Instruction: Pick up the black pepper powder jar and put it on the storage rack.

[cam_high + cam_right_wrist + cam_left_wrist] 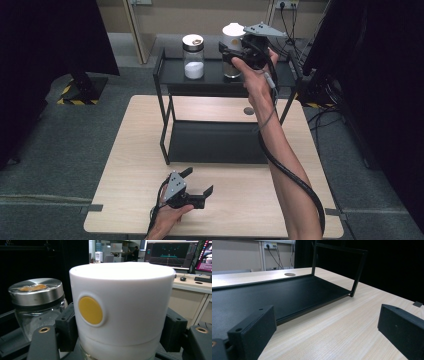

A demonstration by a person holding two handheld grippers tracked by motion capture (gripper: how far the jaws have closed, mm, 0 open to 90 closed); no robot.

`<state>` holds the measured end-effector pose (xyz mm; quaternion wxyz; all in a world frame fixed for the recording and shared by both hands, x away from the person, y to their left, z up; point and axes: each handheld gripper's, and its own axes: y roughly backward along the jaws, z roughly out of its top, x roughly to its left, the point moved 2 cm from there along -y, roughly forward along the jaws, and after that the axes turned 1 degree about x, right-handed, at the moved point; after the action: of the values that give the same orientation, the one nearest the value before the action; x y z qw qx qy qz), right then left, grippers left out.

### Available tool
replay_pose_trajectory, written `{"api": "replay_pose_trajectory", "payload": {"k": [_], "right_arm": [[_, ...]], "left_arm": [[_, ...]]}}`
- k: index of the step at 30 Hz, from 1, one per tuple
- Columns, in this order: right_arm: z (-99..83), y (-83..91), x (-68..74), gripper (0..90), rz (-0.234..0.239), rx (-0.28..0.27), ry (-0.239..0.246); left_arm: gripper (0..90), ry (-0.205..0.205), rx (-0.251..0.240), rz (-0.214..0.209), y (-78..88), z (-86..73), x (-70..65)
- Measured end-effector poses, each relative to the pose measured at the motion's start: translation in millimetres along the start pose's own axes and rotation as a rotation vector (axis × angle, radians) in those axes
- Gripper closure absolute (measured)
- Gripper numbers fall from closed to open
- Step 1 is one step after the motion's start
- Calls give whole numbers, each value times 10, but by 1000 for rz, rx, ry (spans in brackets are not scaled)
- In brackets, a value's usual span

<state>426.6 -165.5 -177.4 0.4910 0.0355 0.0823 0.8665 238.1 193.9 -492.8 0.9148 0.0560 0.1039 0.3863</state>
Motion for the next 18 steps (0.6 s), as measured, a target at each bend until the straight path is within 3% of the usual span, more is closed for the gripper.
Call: {"api": "replay_pose_trajectory", "payload": {"k": [14, 18], "right_arm": [[-52, -32, -46, 295, -4, -1, -22], [-6, -4, -48, 92, -15, 18, -45]], "left_arm": [[11, -3, 2, -4, -1, -2, -14], [10, -3, 4, -5, -4, -5, -18]]}}
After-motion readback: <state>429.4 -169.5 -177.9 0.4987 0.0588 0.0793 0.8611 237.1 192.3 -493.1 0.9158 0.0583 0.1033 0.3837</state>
